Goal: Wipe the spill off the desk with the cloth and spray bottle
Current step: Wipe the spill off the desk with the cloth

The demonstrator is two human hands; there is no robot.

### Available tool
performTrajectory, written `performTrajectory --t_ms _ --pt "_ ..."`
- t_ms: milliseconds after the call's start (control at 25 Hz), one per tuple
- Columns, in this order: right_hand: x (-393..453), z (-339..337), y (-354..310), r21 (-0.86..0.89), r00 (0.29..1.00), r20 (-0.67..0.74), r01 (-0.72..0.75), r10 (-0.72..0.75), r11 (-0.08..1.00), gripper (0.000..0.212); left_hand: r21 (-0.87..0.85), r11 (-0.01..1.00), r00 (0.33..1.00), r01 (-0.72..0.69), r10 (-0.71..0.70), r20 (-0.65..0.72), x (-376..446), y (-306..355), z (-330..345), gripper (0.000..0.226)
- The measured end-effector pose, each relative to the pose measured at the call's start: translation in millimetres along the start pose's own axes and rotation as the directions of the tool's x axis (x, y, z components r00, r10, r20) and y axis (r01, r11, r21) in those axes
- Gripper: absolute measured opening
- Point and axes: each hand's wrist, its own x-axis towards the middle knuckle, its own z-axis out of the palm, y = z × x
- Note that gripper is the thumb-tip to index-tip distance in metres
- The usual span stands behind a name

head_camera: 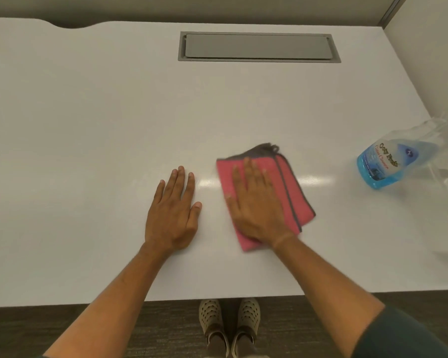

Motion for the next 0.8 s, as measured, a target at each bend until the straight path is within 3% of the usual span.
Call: performTrajectory --t_ms 120,360,600,800 --pt "-70 9 11 0.036 0.990 0.007 0.137 -0.138 0.990 0.067 -0.008 1.000 1.000 0.003 -0.003 0.001 -1 -1 0 0.066" --pt "-27 -2 8 0.033 0.976 -0.015 -0.217 0.218 0.976 0.069 -0.014 1.000 1.000 0.009 -0.009 -0.018 0 2 0 0.066" --pt "-85 10 5 0.057 0.998 0.052 0.025 -0.028 0.998 0.067 -0.020 1.000 1.000 0.020 -0.020 -0.022 1 2 0 0.065" --pt "-38 0 3 0.045 0.994 -0.007 0.110 -0.110 0.993 0.062 -0.051 0.999 1.000 0.006 -0.006 -0.003 2 -6 -3 0.062"
